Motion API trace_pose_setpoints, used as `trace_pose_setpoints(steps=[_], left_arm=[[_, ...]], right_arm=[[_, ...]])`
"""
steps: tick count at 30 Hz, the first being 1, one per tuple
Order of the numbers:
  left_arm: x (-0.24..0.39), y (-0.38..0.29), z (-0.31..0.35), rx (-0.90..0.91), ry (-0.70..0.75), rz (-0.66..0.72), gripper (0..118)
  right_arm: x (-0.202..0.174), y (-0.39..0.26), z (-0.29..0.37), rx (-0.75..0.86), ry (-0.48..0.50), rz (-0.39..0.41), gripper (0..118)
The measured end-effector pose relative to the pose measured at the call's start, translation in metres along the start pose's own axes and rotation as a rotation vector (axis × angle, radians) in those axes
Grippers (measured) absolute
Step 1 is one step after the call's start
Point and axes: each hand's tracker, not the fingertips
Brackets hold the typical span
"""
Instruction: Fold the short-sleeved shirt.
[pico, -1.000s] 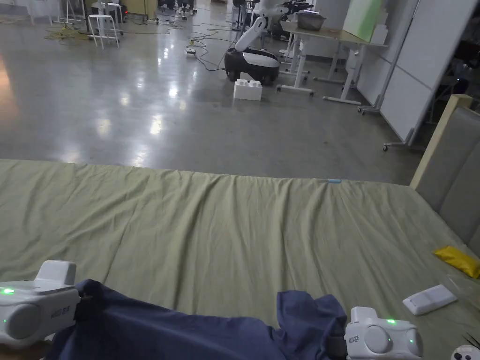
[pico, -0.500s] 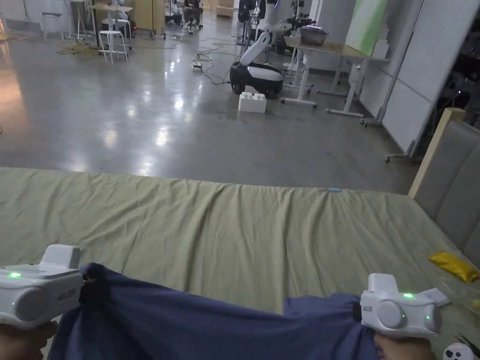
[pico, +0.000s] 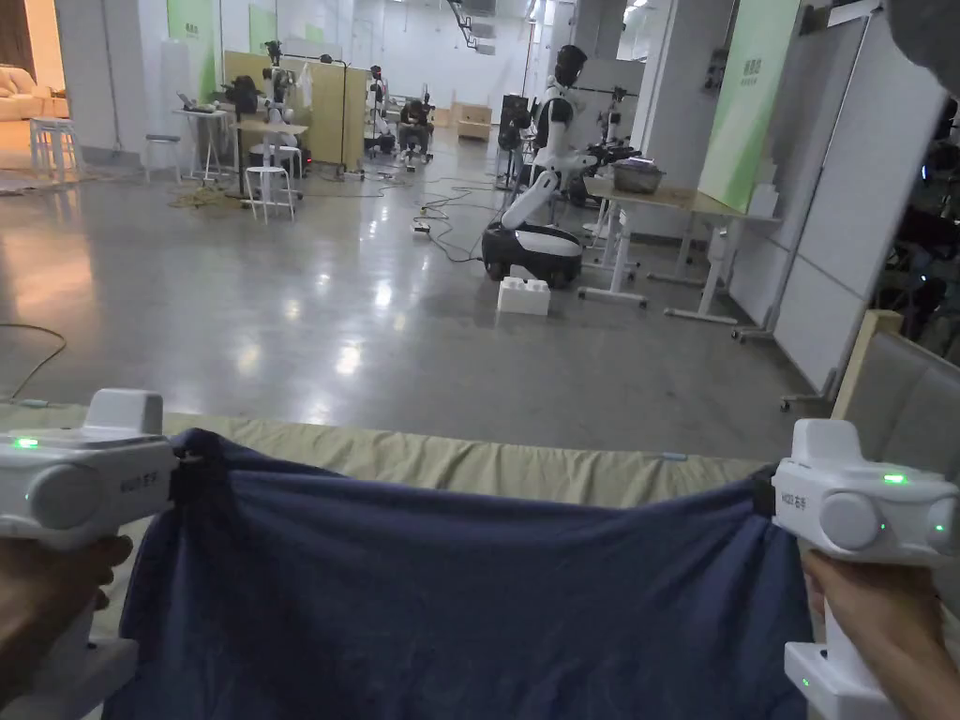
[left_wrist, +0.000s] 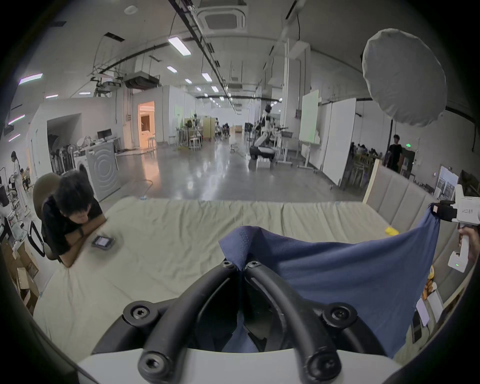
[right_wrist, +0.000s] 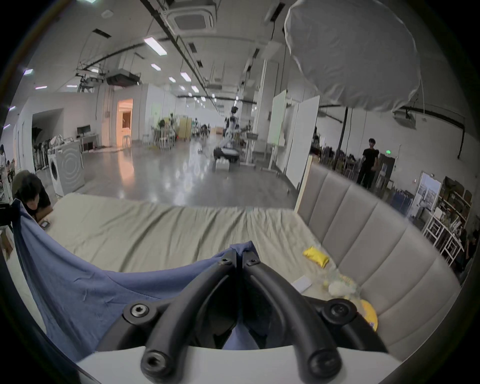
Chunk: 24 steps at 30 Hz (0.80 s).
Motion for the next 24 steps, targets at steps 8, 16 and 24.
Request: trace_pose_setpoints(steps=[8, 16, 24], left_arm=[[-0.008, 0.08, 0.031, 0.09, 0.011, 0.005, 3], [-0.009, 0.157, 0.028, 0.165, 0.046, -0.027, 3], [-0.01, 0.212, 0.018, 0.22, 0.092, -0.049, 3]], right_arm=[[0.008, 0.092, 0.035, 0.153, -0.017, 0.022, 3], [0.004, 0.169, 0.044, 0.277, -0.052, 0.036, 3], [-0.009, 0.21, 0.04, 0.368, -0.096, 0.102, 3]])
